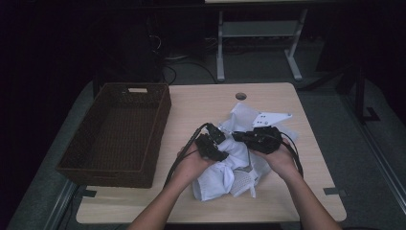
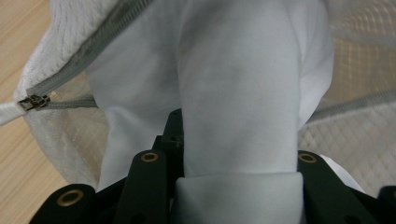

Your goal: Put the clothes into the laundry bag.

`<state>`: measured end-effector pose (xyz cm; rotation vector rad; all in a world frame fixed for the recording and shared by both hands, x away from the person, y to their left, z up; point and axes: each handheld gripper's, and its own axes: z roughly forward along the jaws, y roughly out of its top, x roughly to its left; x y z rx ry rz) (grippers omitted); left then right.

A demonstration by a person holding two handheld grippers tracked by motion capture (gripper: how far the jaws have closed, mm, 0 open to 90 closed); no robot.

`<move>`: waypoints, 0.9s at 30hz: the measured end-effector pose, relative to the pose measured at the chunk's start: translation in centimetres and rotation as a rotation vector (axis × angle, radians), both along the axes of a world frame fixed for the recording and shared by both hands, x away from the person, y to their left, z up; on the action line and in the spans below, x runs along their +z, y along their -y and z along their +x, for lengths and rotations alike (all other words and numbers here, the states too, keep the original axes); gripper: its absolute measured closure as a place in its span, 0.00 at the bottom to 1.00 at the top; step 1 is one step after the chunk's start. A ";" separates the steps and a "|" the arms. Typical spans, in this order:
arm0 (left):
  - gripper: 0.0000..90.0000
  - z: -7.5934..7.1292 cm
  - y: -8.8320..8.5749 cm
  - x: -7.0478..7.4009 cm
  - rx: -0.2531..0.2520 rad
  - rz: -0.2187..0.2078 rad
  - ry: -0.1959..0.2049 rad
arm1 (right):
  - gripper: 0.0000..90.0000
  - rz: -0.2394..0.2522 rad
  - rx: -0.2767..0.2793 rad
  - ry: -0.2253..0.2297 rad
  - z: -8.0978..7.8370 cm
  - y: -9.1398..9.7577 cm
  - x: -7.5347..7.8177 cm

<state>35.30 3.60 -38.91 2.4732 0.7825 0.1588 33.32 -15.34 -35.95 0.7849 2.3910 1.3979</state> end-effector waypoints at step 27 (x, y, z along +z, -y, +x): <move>0.47 1.5 0.9 -2.3 0.047 -0.089 -0.031 | 0.98 -0.058 -0.037 -0.068 1.0 0.3 -3.1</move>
